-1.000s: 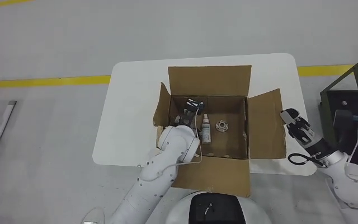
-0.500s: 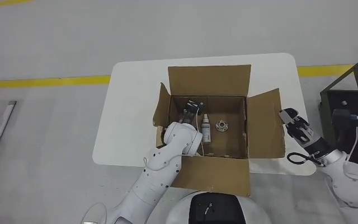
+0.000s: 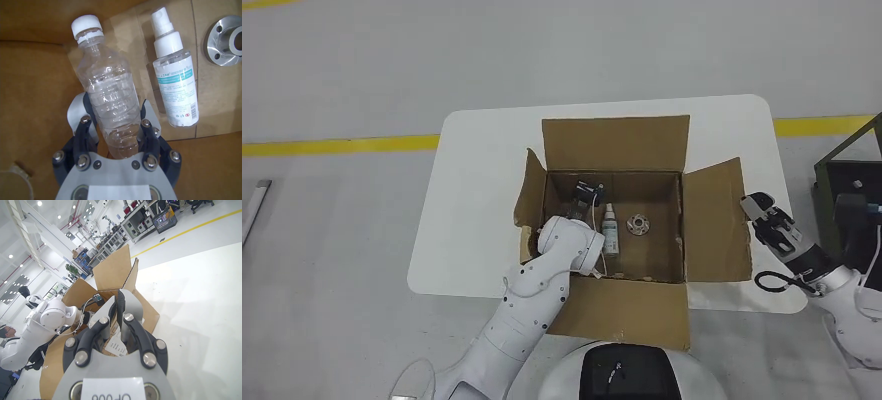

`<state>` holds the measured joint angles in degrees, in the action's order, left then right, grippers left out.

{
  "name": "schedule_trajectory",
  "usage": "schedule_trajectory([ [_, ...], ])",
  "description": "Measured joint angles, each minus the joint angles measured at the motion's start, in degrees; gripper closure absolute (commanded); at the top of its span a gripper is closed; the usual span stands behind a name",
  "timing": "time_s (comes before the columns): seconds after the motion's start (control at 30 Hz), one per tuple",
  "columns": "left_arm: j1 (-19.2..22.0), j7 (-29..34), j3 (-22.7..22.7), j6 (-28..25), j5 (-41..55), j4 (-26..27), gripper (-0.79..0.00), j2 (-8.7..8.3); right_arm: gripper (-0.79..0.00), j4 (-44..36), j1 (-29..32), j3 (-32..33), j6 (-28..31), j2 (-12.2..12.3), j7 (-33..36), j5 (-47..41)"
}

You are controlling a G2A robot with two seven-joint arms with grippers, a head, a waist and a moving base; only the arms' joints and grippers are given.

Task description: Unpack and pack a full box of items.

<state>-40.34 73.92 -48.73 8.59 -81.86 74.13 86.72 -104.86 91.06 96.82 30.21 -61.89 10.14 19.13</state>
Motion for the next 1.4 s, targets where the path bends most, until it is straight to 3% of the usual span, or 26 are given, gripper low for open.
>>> schedule_trajectory([
  [0.17, -0.5, -0.2, -1.0, 0.1, -0.7, 0.8, 0.0, 0.07, 0.0, 0.2, 0.0, 0.2, 0.0, -0.1, -0.1, 0.0],
  [0.33, -1.6, 0.1, -2.4, -0.3, -1.0, 5.4, 0.0, -0.01, 0.0, 0.4, -0.4, 0.8, -0.2, -0.1, -0.4, 0.3],
  [0.87, -6.5, 3.6, -6.8, -3.3, -0.6, 28.0, 0.0, -0.51, 0.0, 2.0, -2.7, 0.8, -0.4, -0.5, -1.6, -3.1],
  [0.93, -7.1, 4.5, -7.5, -3.8, -1.3, 31.0, 0.0, -0.65, -0.342, 1.9, -2.5, 0.8, 0.0, -0.6, -1.8, -3.8],
  [1.03, -8.5, 5.8, -8.9, -4.5, -2.5, 35.8, 0.0, -0.94, -0.754, 1.5, -2.0, 1.7, 0.7, -0.5, -1.6, -4.0],
  [1.07, -9.0, 6.3, -9.5, -4.9, -2.8, 37.6, 0.0, -1.04, -0.785, 1.2, -1.7, 2.1, 0.8, -0.5, -1.6, -4.0],
  [1.4, -11.5, 10.0, -13.7, -8.2, -6.8, 51.3, 0.0, -1.73, -0.785, -3.6, 1.8, 5.8, 1.3, -0.7, -3.8, -2.0],
])
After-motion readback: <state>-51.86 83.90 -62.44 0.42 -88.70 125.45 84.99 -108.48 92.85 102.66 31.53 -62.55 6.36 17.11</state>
